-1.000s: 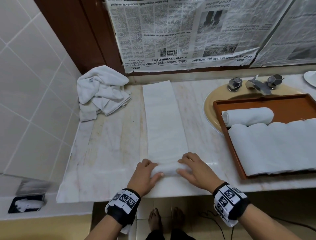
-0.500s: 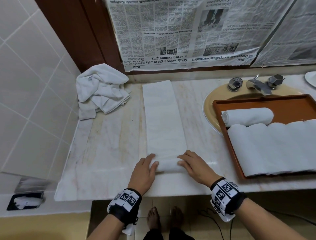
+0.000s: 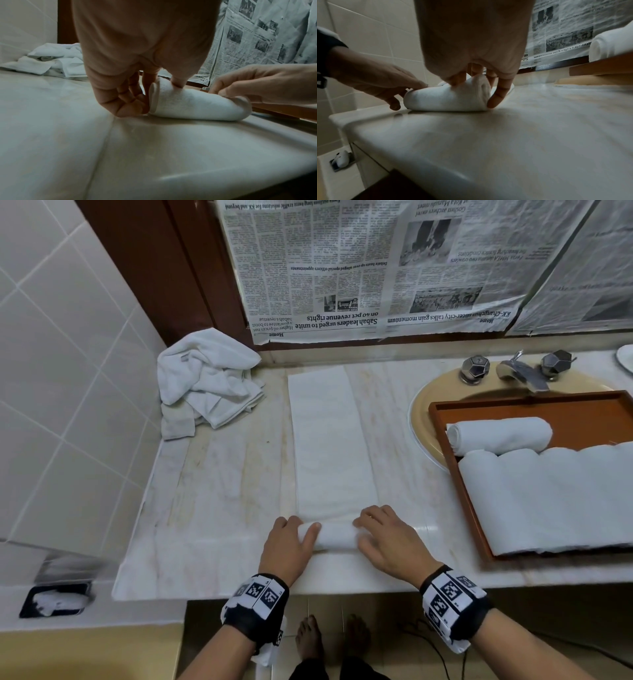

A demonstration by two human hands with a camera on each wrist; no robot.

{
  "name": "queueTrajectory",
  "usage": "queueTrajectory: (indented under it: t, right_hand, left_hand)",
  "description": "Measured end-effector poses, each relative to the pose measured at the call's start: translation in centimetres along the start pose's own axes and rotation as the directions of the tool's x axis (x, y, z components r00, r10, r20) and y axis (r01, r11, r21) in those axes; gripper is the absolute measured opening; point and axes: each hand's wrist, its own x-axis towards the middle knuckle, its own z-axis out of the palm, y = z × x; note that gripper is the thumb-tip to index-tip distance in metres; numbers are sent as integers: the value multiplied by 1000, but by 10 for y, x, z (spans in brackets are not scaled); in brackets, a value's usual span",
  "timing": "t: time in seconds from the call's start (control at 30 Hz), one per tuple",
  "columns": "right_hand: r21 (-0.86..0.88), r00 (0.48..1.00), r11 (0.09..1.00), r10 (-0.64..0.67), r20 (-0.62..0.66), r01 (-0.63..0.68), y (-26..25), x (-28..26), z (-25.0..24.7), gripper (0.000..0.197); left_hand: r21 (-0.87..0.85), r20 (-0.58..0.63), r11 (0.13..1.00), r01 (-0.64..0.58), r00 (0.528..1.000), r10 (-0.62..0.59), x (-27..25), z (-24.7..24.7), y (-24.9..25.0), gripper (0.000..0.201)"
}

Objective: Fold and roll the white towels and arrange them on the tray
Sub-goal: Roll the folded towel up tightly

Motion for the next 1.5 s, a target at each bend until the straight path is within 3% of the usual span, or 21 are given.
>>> queueTrajectory:
  t: [0.1,0.2,0.27,0.37,0.53,0.7,0.8,0.87,0.93,1.0,1.13,1.27,1.37,1.5]
  right_hand:
    - [-52,997,998,-37,72,40,5,-3,-1,56]
    - [-11,996,1000,-15,91,16,6,4,-3,51]
    - [33,994,999,21,110,-25,3,11,-6,51]
    - [51,991,998,41,126,-48,3,14,-8,52]
    - [158,983,984,55,175,-83,10,20,-9,46]
    - [247,994,965,65,91,-85,18,13,-8,42]
    - [286,989,948,118,94,-140,10,15,-13,29]
    - [270,992,956,94,79,-112,7,18,-12,17]
    - [265,995,959,95,27,-99,10,20,-9,13]
    - [242,994,965,106,-15,-100,12,22,-4,15]
    - [83,991,993,88,-105,-80,11,28,2,17]
    - [171,985,971,170,-9,-166,10,38,-2,23]
    - [55,984,982,178,8,-178,5,40,0,27]
    - [-23,985,997,64,-160,-68,5,23,2,40]
  left_hand:
    - [-49,-66,999,6,998,-9,-1,3,0,36]
    - [-97,-157,993,-69,986,53,-4,7,3,36]
    - [-33,-177,989,-146,974,138,-6,8,4,37]
    - [29,-94,969,-247,964,249,-7,9,-3,41]
    - [71,10,948,-309,951,309,-6,11,-18,75]
    - [67,44,958,-279,960,277,0,6,-21,76]
    - [57,96,970,-234,969,228,6,0,-16,76]
    - [50,130,972,-230,966,222,9,-5,-15,80]
    - [44,165,964,-261,954,251,9,-7,-16,71]
    - [24,167,954,-297,943,289,7,-6,-20,60]
    - [-17,164,965,-262,951,262,7,-4,-20,58]
    - [-62,177,981,-182,966,190,13,-1,-15,71]
    - [-94,130,989,-116,983,127,18,2,-12,57]
    - [-90,119,993,-81,989,91,23,2,-1,40]
